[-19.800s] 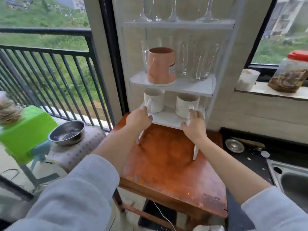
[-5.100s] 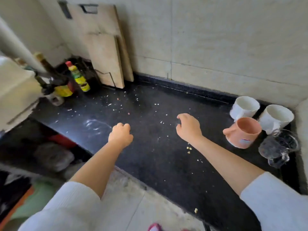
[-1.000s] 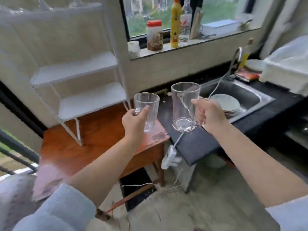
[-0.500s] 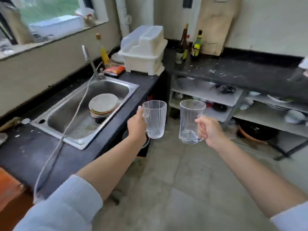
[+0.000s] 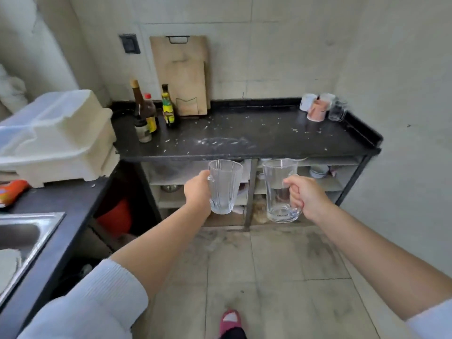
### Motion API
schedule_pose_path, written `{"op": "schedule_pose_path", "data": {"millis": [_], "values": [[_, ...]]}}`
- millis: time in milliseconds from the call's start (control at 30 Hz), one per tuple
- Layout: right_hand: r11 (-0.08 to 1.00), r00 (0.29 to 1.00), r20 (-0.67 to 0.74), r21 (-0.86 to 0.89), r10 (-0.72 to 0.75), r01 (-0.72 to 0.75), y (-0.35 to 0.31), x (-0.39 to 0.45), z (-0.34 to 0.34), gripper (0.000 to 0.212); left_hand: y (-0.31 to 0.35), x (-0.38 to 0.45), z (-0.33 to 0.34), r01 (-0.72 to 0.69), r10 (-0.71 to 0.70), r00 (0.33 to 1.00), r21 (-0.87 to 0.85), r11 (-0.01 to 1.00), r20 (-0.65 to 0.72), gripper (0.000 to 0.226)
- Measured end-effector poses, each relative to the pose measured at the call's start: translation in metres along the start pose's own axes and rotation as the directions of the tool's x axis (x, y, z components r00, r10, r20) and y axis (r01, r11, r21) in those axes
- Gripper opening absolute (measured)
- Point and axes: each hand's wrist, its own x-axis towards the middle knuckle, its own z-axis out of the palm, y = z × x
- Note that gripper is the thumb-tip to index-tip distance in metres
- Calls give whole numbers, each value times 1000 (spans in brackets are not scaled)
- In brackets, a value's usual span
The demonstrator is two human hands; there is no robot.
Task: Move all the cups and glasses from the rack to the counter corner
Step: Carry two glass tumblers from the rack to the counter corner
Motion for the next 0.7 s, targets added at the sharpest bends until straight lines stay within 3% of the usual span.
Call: {"op": "schedule_pose_path", "data": {"millis": [67,167,333,433,600,700], "values": [[1000,999,-49,1,22,-22,-15,34,-10,49,11,26,35,19,-19,999,10,1000,51,18],[999,990,-134,0,52,-52,-41,90,-25,52,33,73,91,18,-28,993,80,997,119,29],[991,958,-262,-40,115,-130,-67,163,-66,39,54,143,191,-20,-34,973,231,973,226,37],[971,926,-334,-99,175,-219,-70,196,-96,45,48,172,243,6,-91,962,313,950,256,27],[938,895,-379,-152,235,-311,-82,259,-145,39,30,215,326,125,-212,939,304,944,272,17],[916,916,-329,-244,230,-318,-97,313,-179,43,29,238,383,166,-227,941,246,955,249,18]]}}
